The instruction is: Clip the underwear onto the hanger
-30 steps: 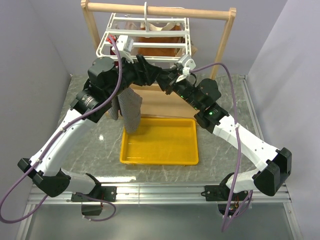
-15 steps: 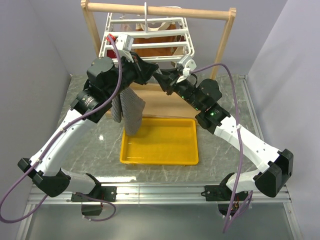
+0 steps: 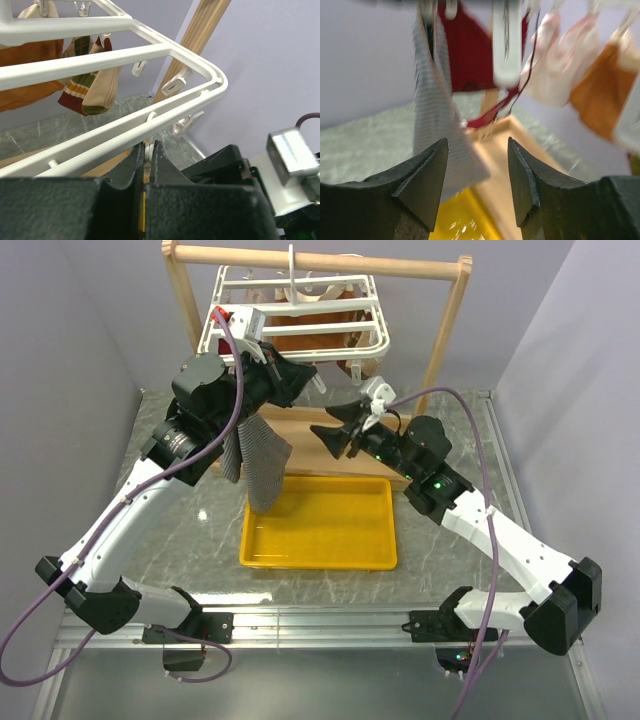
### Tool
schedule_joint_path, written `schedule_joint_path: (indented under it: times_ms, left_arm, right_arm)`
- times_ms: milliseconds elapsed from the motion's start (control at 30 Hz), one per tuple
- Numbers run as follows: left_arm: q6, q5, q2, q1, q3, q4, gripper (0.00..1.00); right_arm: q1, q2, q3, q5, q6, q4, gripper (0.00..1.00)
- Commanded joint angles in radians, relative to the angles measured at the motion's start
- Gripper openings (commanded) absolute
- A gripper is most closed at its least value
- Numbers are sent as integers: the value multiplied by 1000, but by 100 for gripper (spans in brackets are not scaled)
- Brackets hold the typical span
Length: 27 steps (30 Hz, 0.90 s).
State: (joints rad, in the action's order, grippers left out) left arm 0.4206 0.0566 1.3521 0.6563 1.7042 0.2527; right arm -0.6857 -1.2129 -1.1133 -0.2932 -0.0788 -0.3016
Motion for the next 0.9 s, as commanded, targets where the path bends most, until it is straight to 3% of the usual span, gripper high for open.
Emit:
schedule_joint_path:
  times_ms: [0, 167, 300, 500, 600, 633, 767, 867]
  left_arm:
    - [-20, -8, -16, -7, 22, -36, 0]
    - [-19, 23, -22, -7, 15, -32, 0]
    - [-22, 43, -28, -7, 14, -29, 0]
    - [-25, 65, -41, -9, 2, -36, 0]
    - [-26, 69, -44, -7, 0, -36, 0]
    - [-26, 69, -44, -7, -2, -36, 0]
    - [-16, 80, -50, -9, -18, -50, 0]
    - [-14, 83, -47, -9, -12, -46, 0]
  right_arm:
    - [44, 55, 90, -171, 53, 10, 58]
    - [75, 38, 184, -375, 37, 5, 58]
    - [133, -89, 162, -517, 51, 24, 58]
    - [224, -292, 80, -572, 387, -103, 56]
    - [258, -390, 69, -676, 595, -296, 58]
    - [261, -411, 67, -720, 629, -408, 59]
    - [279, -514, 72, -811, 700, -582, 62]
    - [284, -592, 52, -892, 813, -756, 71]
